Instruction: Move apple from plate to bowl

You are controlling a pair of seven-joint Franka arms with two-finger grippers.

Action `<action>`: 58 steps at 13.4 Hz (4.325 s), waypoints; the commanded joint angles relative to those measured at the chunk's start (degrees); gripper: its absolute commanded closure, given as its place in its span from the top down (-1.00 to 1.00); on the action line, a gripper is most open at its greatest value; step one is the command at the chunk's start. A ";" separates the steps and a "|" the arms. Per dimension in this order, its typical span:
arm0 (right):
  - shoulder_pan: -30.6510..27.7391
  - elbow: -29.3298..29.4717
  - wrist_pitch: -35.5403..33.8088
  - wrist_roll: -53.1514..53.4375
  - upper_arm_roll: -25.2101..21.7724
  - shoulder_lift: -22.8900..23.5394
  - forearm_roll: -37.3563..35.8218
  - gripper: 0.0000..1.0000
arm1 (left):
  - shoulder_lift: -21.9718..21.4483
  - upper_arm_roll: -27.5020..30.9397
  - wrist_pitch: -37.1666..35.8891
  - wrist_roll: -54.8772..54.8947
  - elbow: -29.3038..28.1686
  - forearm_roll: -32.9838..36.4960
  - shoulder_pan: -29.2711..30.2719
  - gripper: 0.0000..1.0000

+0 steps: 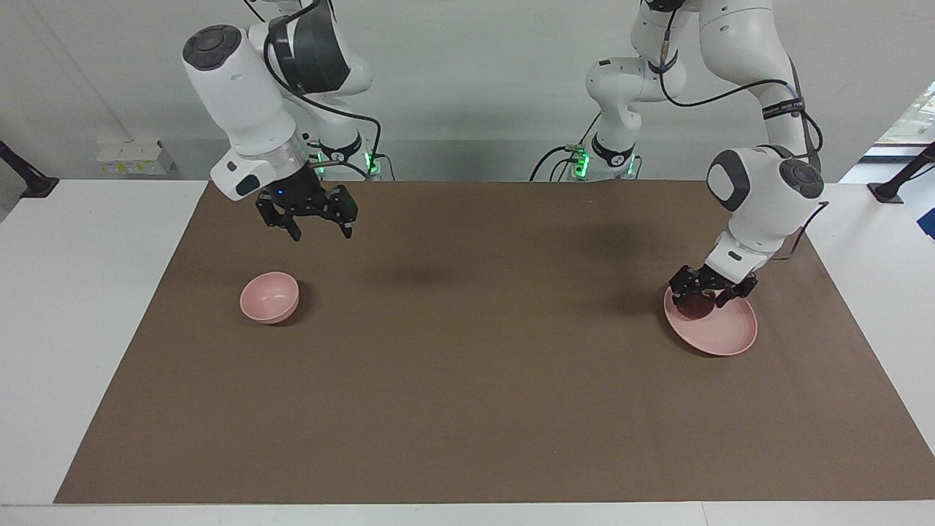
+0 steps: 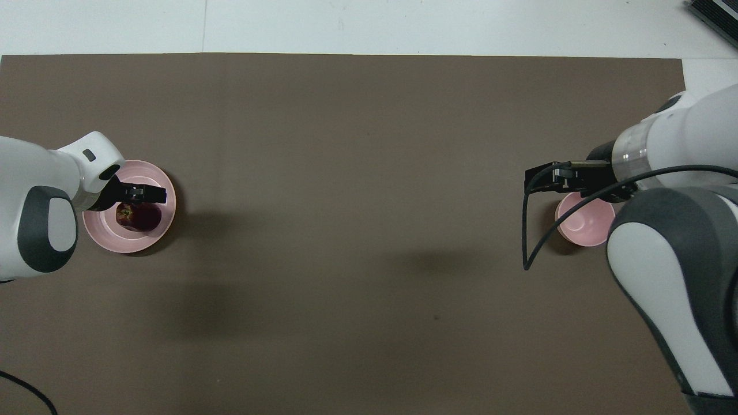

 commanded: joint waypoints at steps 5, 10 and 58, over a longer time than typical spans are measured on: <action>-0.10 -2.49 1.12 0.94 0.04 0.17 6.23 1.00 | -0.72 0.08 0.42 1.38 -2.66 -1.07 1.60 1.00; 2.35 -3.28 2.09 6.38 0.04 0.61 10.98 1.00 | -1.42 0.08 1.11 0.77 -4.33 -0.98 3.98 1.00; 5.25 -0.21 9.65 55.52 0.04 11.33 62.40 1.00 | -2.30 -16.43 13.37 3.14 13.24 -49.84 -14.39 -1.00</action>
